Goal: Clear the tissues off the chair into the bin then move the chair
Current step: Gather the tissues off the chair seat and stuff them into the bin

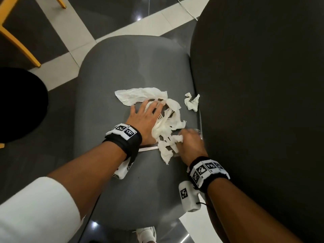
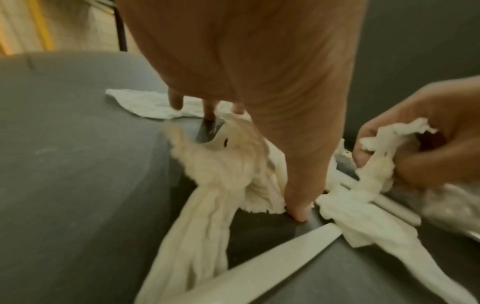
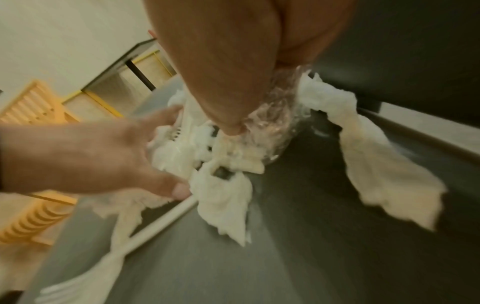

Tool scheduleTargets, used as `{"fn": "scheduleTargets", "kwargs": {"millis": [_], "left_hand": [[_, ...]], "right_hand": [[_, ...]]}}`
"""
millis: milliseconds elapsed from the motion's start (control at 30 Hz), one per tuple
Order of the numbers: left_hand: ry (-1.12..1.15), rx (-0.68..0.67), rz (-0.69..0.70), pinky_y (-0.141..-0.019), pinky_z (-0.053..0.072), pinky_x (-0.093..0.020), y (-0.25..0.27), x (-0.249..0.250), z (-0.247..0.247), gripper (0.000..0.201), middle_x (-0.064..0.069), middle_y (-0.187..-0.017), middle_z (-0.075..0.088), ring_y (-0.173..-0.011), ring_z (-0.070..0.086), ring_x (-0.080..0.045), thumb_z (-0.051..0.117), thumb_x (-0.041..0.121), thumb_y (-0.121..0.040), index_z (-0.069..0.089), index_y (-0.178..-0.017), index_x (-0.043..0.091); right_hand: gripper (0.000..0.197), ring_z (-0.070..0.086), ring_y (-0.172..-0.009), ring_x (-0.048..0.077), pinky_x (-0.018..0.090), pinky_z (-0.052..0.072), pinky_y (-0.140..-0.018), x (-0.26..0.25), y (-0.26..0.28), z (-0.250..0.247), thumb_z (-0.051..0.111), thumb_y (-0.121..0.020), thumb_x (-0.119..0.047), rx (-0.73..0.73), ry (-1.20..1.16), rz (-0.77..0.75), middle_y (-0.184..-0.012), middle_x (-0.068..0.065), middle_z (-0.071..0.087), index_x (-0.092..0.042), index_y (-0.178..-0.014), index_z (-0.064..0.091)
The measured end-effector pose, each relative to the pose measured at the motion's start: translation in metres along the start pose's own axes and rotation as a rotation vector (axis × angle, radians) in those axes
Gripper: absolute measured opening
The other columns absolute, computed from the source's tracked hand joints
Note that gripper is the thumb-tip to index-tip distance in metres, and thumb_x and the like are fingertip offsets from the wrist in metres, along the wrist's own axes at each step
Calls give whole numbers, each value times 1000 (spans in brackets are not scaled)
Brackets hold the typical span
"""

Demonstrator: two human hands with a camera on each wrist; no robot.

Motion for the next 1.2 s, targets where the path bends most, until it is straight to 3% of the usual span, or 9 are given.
{"fn": "scheduleTargets", "kwargs": {"millis": [167, 300, 400, 567, 767, 933, 1067, 1133, 1200], "left_hand": [[74, 18, -22, -96, 40, -44, 9, -11, 2, 67, -5, -131, 48, -116, 44, -31, 64, 32, -82, 37, -141, 17], [158, -9, -93, -89, 42, -41, 16, -25, 9, 34, -9, -120, 47, -109, 42, -32, 56, 11, -83, 49, -117, 12], [236, -34, -154, -86, 46, -42, 21, -38, 15, 30, -12, -120, 44, -110, 40, -33, 53, 6, -83, 48, -113, 8], [360, 48, -186, -79, 45, -40, 36, -51, 13, 17, -12, -115, 43, -104, 39, -29, 51, 6, -86, 45, -102, 10], [619, 294, -211, -80, 40, -34, 71, -71, -28, 16, -3, -101, 36, -95, 39, -24, 51, 5, -87, 39, -89, 15], [700, 470, -242, -72, 36, -27, 127, -101, -62, 7, -2, -99, 39, -88, 44, -22, 50, 4, -88, 48, -93, 9], [826, 622, -243, -61, 33, -14, 184, -123, -89, 26, -1, -92, 39, -71, 39, -12, 50, -2, -86, 38, -82, 20], [857, 685, -225, -61, 32, -9, 218, -130, -98, 30, -1, -90, 38, -66, 37, -4, 50, -8, -83, 37, -80, 20], [882, 712, -239, -62, 33, -9, 254, -139, -96, 32, 1, -89, 39, -67, 41, 1, 49, -9, -83, 38, -77, 20]], "right_hand": [[27, 60, -99, 27, 41, 56, -91, -18, -28, -49, 65, -87, -13, 236, -178, 8, -128, 1, 36, -15, -112, 58], [76, 61, -113, 36, 43, 55, -98, -16, -70, -60, 75, -76, 1, 157, -119, 86, -156, 3, 16, -18, -139, 38], [81, 58, -117, 41, 43, 50, -101, -1, -87, -49, 67, -84, -5, 17, -40, 187, -153, 12, 23, -23, -151, 25], [38, 57, -117, 40, 45, 47, -98, -7, -89, -38, 54, -92, -9, 44, 73, 79, -131, 20, 54, -7, -130, 53], [17, 68, -90, 25, 32, 51, -80, -62, -60, -57, 56, -89, -17, 160, -454, -58, -96, 6, 74, -16, -101, 68], [10, 57, -67, 8, 25, 48, -67, -138, -35, -81, 55, -88, -12, 205, -737, -191, -77, -5, 65, -15, -90, 65], [38, 64, -82, 4, 18, 49, -74, -210, -8, -80, 52, -88, 1, 39, -775, -359, -99, -6, 73, -19, -116, 68], [54, 63, -96, -12, 8, 45, -85, -253, 17, -62, 59, -89, 5, -125, -649, -505, -112, -22, 67, -27, -132, 57], [67, 58, -96, -18, 4, 43, -86, -288, 46, -24, 64, -90, 5, -354, -443, -551, -106, -34, 60, -30, -141, 40]]}}
Point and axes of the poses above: each hand's wrist, its own y-axis away from the middle knuckle, its own z-axis out of the palm, x = y × z, the point moved 10 cm from there along -y, towards the middle knuckle
